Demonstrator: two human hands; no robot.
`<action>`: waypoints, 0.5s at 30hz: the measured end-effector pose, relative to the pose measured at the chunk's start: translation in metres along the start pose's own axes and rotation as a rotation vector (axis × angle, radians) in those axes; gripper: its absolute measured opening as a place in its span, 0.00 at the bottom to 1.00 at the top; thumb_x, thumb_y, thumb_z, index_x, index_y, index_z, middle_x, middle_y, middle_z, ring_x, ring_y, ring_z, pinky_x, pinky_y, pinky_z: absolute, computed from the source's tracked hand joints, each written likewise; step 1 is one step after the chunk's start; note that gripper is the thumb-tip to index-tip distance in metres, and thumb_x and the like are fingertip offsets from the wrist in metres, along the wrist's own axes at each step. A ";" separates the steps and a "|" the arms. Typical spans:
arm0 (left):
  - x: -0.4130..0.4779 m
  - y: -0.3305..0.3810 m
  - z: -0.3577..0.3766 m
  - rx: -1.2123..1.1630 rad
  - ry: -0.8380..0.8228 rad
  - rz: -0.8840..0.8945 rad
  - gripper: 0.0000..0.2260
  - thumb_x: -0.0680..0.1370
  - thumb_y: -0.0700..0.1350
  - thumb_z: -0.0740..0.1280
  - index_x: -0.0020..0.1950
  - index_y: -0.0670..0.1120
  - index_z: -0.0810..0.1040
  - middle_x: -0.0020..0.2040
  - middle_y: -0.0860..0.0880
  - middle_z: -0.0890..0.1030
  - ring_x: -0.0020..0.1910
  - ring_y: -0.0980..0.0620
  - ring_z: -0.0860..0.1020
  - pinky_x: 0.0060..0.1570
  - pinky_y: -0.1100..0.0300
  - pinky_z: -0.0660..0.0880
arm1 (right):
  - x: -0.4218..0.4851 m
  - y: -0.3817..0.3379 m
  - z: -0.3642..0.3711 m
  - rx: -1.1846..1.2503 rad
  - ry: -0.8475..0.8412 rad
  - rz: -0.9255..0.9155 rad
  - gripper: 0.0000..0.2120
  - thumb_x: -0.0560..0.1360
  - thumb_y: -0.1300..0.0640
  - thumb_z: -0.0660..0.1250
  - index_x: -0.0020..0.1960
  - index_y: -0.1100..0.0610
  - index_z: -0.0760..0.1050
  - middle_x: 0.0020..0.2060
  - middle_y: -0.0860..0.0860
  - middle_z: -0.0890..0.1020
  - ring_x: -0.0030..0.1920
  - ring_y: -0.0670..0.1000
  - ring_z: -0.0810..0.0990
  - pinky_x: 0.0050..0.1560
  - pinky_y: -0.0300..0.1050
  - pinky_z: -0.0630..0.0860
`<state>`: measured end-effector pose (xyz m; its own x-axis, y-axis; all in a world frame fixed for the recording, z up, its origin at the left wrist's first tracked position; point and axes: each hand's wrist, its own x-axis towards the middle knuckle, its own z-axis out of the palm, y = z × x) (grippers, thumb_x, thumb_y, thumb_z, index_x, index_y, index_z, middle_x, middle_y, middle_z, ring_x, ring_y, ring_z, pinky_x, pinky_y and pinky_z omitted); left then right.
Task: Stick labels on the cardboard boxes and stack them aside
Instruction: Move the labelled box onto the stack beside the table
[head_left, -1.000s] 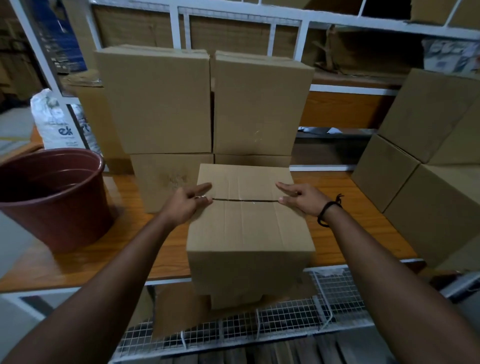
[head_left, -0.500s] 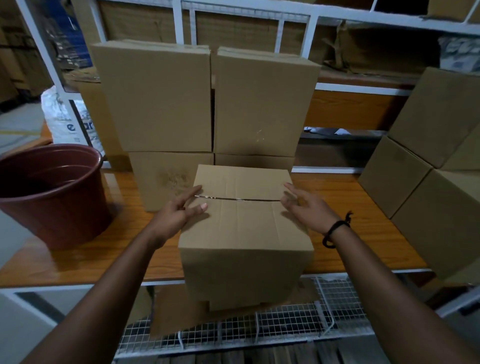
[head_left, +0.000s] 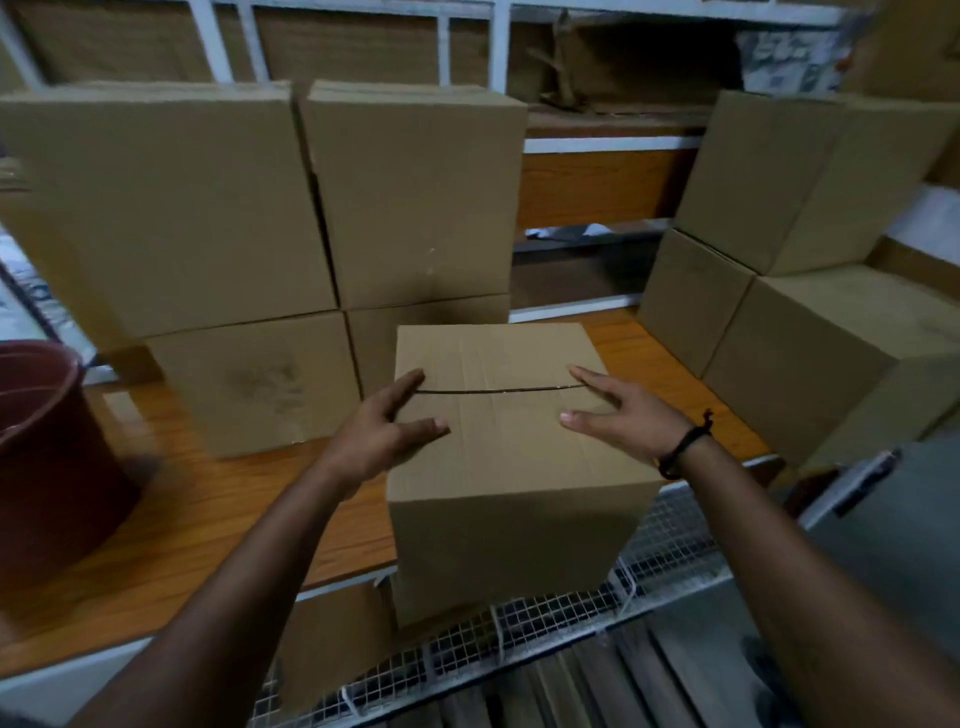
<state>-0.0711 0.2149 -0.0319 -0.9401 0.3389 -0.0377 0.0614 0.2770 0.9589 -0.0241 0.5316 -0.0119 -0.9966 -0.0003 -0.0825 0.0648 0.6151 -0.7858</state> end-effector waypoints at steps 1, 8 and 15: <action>0.006 0.004 0.012 0.004 -0.021 0.014 0.43 0.65 0.59 0.78 0.77 0.57 0.63 0.76 0.53 0.66 0.73 0.49 0.67 0.70 0.45 0.68 | -0.007 0.006 -0.010 0.000 0.023 0.007 0.38 0.67 0.39 0.73 0.74 0.40 0.62 0.74 0.42 0.63 0.73 0.45 0.61 0.72 0.49 0.61; 0.047 0.034 0.100 0.020 -0.136 0.059 0.36 0.74 0.51 0.73 0.79 0.55 0.60 0.76 0.51 0.65 0.68 0.50 0.70 0.65 0.49 0.73 | -0.039 0.050 -0.079 0.078 0.187 0.061 0.33 0.65 0.45 0.76 0.68 0.47 0.73 0.69 0.45 0.71 0.69 0.42 0.66 0.66 0.40 0.62; 0.086 0.053 0.156 0.001 -0.092 0.091 0.34 0.75 0.52 0.72 0.78 0.56 0.61 0.76 0.50 0.66 0.66 0.53 0.70 0.64 0.53 0.72 | -0.027 0.068 -0.138 0.026 0.222 0.055 0.27 0.70 0.54 0.75 0.68 0.53 0.74 0.67 0.48 0.74 0.64 0.41 0.67 0.60 0.35 0.61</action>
<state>-0.0959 0.3988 -0.0281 -0.8960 0.4433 0.0235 0.1451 0.2424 0.9593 0.0005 0.6822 0.0219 -0.9782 0.2076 0.0093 0.1173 0.5887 -0.7998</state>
